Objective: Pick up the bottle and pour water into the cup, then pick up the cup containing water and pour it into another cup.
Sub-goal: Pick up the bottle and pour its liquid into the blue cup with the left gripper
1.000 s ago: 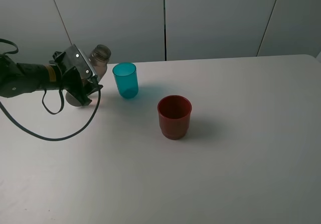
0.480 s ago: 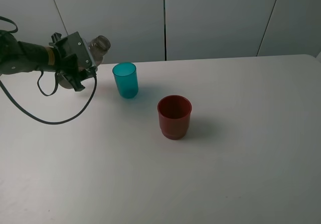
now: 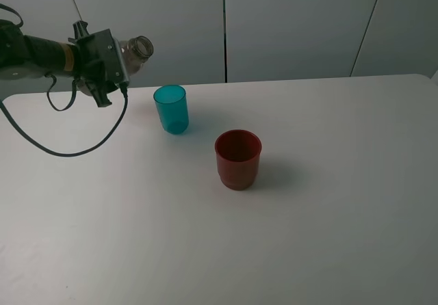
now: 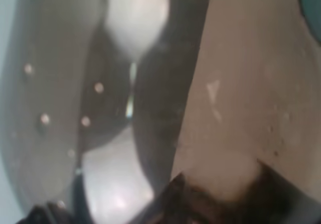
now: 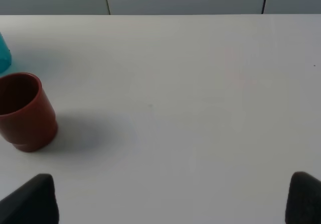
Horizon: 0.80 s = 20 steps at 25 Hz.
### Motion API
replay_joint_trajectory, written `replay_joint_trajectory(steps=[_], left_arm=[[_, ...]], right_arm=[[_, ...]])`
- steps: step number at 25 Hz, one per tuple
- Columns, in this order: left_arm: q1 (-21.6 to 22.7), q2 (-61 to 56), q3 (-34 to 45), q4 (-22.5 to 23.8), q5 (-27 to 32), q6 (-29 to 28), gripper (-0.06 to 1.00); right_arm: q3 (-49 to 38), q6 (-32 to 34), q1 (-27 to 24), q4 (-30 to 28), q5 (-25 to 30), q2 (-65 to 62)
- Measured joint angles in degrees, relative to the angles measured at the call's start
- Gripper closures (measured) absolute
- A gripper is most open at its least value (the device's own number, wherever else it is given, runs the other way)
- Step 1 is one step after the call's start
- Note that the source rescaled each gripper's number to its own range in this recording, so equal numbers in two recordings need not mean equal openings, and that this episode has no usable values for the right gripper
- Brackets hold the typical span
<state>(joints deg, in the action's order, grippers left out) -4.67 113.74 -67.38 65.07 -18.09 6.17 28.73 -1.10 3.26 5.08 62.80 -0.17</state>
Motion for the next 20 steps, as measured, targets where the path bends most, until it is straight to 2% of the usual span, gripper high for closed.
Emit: replay_joint_trajectory(steps=[7, 20], left_arm=[[0.0, 2.0, -0.7, 3.2, 1.2, 0.1, 0.93], [0.0, 2.4, -1.2, 4.0, 3.7, 9.2, 0.93]], right_arm=[[0.0, 0.0, 0.0, 0.0, 0.0, 0.0], [0.0, 0.0, 0.0, 0.0, 0.0, 0.0]])
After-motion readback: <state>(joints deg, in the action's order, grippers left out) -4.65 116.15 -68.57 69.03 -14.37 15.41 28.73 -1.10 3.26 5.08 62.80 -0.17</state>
